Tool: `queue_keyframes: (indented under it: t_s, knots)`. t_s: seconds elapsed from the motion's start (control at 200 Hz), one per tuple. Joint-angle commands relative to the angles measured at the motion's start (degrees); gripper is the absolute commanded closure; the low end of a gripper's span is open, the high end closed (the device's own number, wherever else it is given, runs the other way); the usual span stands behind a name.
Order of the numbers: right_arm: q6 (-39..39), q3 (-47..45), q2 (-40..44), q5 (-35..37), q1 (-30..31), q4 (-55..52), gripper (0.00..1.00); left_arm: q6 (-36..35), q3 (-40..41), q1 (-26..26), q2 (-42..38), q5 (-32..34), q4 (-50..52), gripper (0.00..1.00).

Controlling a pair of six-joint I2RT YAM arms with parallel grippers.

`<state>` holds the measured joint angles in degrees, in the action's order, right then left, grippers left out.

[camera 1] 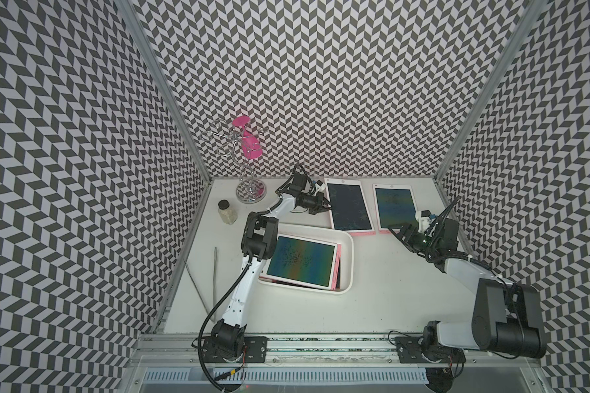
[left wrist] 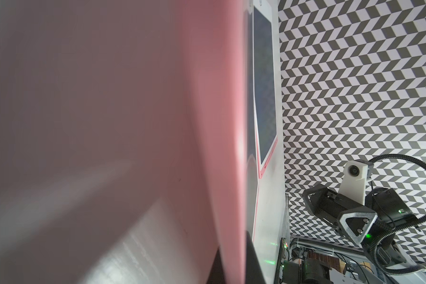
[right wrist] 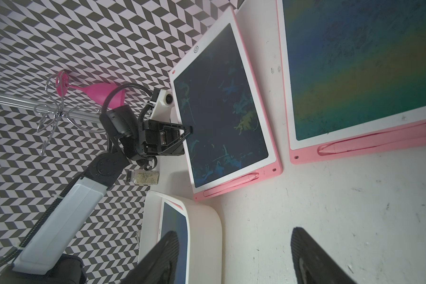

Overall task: Take out the writing tablet from the storage box
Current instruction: Place the writing tablet at the center of the board.

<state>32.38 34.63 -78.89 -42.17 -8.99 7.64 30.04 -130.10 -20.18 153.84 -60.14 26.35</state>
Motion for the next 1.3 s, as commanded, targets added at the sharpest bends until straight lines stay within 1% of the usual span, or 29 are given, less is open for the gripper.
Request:
queue_keyframes:
  t_s: [0.0, 0.045, 0.175, 0.23, 0.305, 0.36, 0.491, 0.571, 0.691, 0.796, 0.911, 0.981, 1.152, 1.292]
  knots:
    - [-1.0, -0.3, 0.7, -0.6, 0.4, 0.4, 0.27, -2.2, -1.1, -0.4, 2.3, 3.6, 1.5, 0.91]
    - [-1.3, -0.2, 0.7, -0.3, 0.4, 0.0, 0.27, -1.9, -1.6, -0.3, 2.7, 3.8, 1.5, 0.9]
    - [-1.6, 0.0, 0.8, -0.2, 0.4, -0.4, 0.27, -0.7, -2.3, -0.2, 3.7, 4.3, 0.8, 0.81]
    - [-1.6, 0.0, 0.7, -0.1, 0.4, -0.6, 0.27, 0.1, -2.4, -0.2, 4.0, 4.7, 0.3, 0.74]
    - [-1.7, 0.1, 0.7, 0.0, 0.4, -0.7, 0.27, 1.0, -2.4, 0.0, 4.4, 5.3, -0.3, 0.7]
    - [-1.6, 0.0, 0.6, 0.0, 0.4, -0.7, 0.27, 1.6, -2.4, 0.0, 4.6, 6.2, -0.4, 0.65]
    - [-1.9, 0.2, 0.2, 0.2, 0.4, -0.9, 0.27, 2.7, -2.5, -0.1, 4.9, 8.4, -0.1, 0.59]
    - [-1.9, 0.4, 0.3, 0.2, 0.5, -1.2, 0.27, 2.7, -2.5, -0.2, 4.6, 11.5, 1.2, 0.53]
    - [-2.3, 0.7, 0.8, 1.0, 0.6, -2.3, 0.27, 2.5, -2.5, -0.4, 3.9, 16.7, 3.6, 0.51]
    - [-2.9, 1.6, 1.7, 3.7, 0.8, -5.2, 0.27, 1.4, -3.9, -1.0, 4.1, 20.9, 6.7, 0.49]
    - [-3.7, 3.0, 2.6, 7.2, 1.1, -9.2, 0.27, 1.4, -4.7, -1.6, 4.6, 23.7, 8.1, 0.48]
    - [-3.7, 3.4, 3.4, 8.8, 1.3, -10.7, 0.27, 1.4, -5.3, -2.1, 5.1, 24.1, 8.4, 0.48]
    - [-4.2, 3.8, 4.2, 9.2, 2.0, -12.3, 0.26, 2.7, -5.8, -3.1, 5.7, 25.8, 8.0, 0.48]
    - [-4.8, 3.9, 4.4, 9.2, 2.4, -12.6, 0.27, 2.8, -6.8, -3.8, 5.4, 29.7, 8.4, 0.47]
